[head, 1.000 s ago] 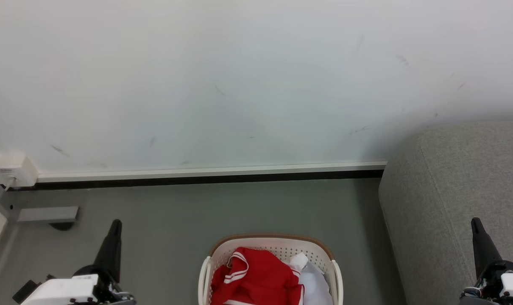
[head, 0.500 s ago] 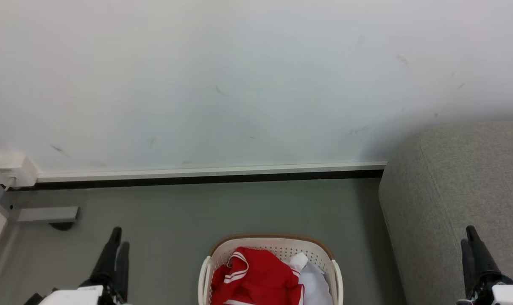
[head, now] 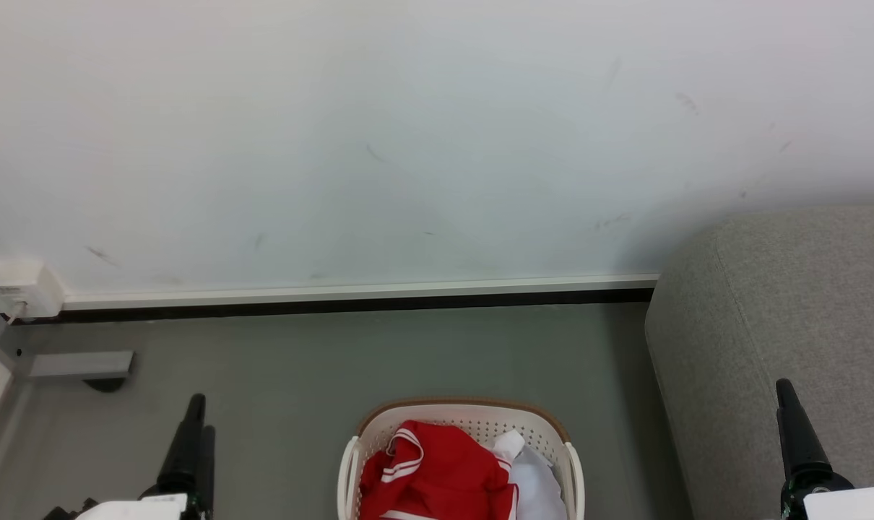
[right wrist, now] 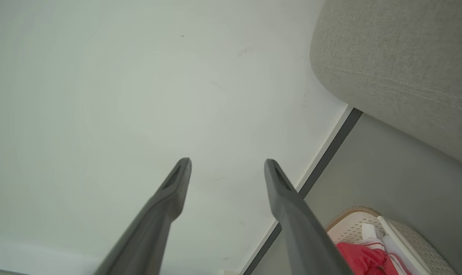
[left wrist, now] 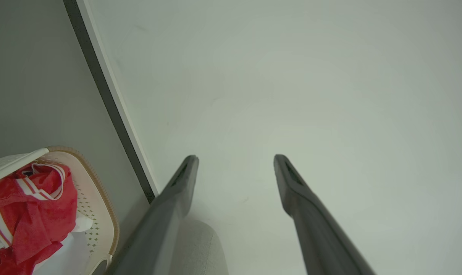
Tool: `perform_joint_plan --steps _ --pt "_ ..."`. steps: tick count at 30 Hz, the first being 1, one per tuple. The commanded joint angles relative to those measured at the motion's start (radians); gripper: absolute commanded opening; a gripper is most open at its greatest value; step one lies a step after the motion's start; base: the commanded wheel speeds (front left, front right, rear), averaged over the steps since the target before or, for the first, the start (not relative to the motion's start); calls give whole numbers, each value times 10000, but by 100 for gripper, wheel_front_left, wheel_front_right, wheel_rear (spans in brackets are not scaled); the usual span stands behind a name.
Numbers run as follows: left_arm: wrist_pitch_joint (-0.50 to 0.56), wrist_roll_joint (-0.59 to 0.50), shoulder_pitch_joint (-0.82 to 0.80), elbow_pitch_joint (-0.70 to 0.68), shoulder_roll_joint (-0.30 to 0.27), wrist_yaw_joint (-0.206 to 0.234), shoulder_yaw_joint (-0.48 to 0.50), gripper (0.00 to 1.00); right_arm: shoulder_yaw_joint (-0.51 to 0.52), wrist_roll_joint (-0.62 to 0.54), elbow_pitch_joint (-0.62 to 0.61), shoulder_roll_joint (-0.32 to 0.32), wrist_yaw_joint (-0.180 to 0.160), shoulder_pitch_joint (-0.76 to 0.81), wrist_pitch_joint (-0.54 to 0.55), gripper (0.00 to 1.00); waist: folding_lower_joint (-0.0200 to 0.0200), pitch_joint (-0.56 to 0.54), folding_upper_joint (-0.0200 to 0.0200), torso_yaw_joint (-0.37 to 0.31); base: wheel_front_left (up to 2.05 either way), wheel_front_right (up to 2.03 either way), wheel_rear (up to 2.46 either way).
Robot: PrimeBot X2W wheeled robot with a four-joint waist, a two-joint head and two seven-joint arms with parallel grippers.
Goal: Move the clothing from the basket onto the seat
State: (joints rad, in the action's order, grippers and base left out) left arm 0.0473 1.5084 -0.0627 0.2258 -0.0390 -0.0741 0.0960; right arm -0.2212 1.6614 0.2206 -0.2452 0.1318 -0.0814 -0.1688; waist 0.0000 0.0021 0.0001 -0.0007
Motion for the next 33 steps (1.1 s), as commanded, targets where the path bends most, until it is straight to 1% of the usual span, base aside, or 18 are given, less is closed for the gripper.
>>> perform_joint_plan --steps 1,6,17,26,33 --pt "-124 -422 -104 -140 -79 -90 40 100 66 -761 -221 -30 -3 -140 -94 100 0 2 -1 -4 0 0 0" --pt "-349 -1356 -45 -187 -85 -124 96 100 18 -2191 -304 30 -3 -135 -157 100 0 6 -1 -10 0 0 0" --pt "-790 -3905 86 -333 -91 -199 266 100 10 -5241 -136 90 -5 -182 -284 100 0 23 -1 -34 0 0 0" --pt "-1113 -5617 206 -408 -99 -253 398 100 85 -7001 80 301 -7 -155 -375 100 0 40 -1 -54 0 0 0" --pt "-1340 -6619 306 -461 -105 -292 397 100 68 -8138 210 421 -8 -168 -448 100 0 56 -1 -78 0 0 0"
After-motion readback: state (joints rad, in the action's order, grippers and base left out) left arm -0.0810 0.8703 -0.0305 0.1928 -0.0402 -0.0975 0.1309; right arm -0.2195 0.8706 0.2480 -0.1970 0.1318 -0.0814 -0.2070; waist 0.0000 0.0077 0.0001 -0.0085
